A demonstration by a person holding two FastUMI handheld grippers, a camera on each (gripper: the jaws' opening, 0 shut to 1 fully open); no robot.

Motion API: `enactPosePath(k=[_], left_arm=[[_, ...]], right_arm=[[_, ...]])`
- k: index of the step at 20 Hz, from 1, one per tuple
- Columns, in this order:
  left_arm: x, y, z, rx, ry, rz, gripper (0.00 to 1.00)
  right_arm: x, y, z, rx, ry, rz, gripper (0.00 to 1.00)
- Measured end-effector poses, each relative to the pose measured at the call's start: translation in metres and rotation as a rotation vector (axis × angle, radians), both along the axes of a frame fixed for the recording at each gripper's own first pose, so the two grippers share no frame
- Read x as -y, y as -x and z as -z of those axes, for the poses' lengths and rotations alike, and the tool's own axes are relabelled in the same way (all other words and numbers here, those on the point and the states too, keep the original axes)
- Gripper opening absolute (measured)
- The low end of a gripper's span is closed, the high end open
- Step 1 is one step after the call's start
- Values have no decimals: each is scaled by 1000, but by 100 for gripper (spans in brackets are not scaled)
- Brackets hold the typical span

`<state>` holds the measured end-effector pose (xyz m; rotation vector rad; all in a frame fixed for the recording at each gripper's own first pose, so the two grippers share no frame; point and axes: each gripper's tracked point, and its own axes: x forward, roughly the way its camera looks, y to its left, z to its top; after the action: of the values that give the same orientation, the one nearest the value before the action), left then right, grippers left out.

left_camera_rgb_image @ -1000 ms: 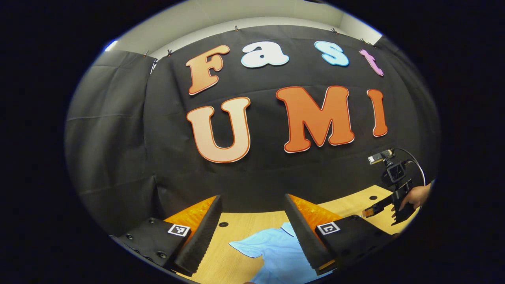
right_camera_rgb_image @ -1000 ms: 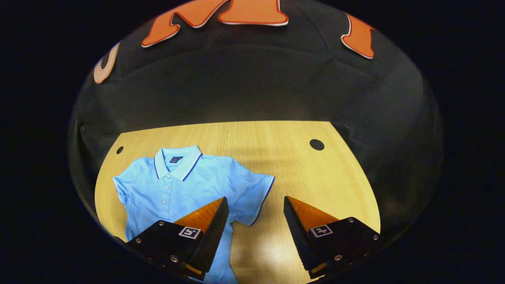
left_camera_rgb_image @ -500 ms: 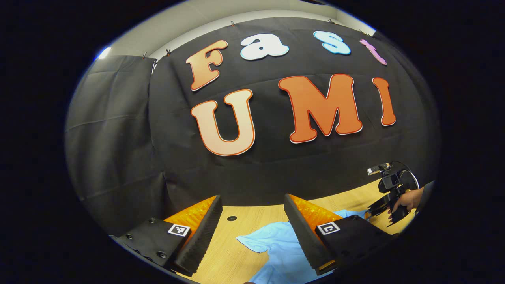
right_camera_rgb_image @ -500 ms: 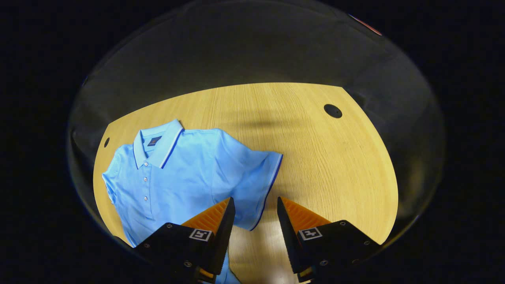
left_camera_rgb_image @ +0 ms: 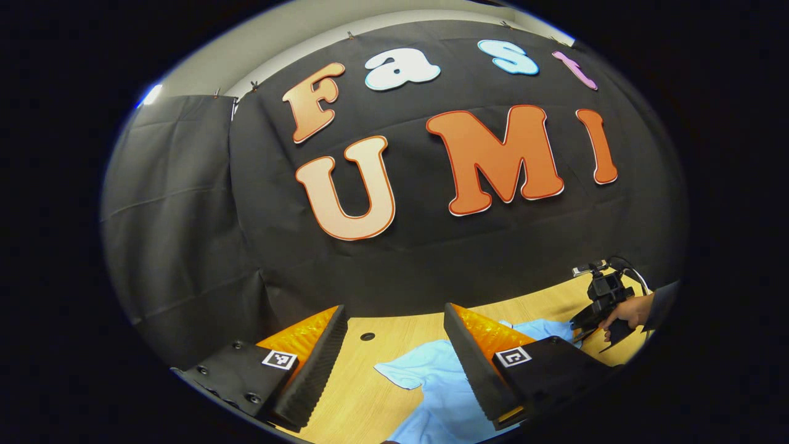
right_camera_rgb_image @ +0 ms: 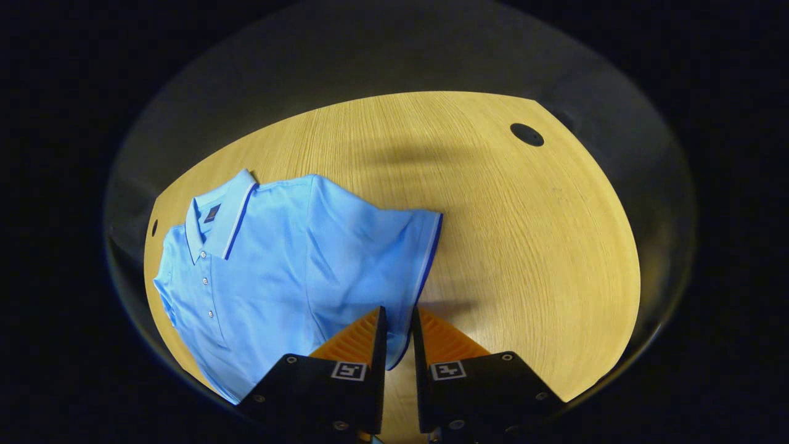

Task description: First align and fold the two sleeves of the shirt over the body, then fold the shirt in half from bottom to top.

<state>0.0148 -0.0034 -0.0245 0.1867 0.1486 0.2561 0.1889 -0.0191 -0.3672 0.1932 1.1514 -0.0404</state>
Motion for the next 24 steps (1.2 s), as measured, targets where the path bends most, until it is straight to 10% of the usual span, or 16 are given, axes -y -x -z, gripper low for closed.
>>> enactPosePath(k=[10, 24], left_arm=[[11, 3, 2, -15, 0, -2, 100], [-18, 9, 16, -37, 4, -44, 100]], right_arm=[[-13, -28, -36, 137, -169, 41, 3], [-125, -26, -89, 259, -253, -212, 3]])
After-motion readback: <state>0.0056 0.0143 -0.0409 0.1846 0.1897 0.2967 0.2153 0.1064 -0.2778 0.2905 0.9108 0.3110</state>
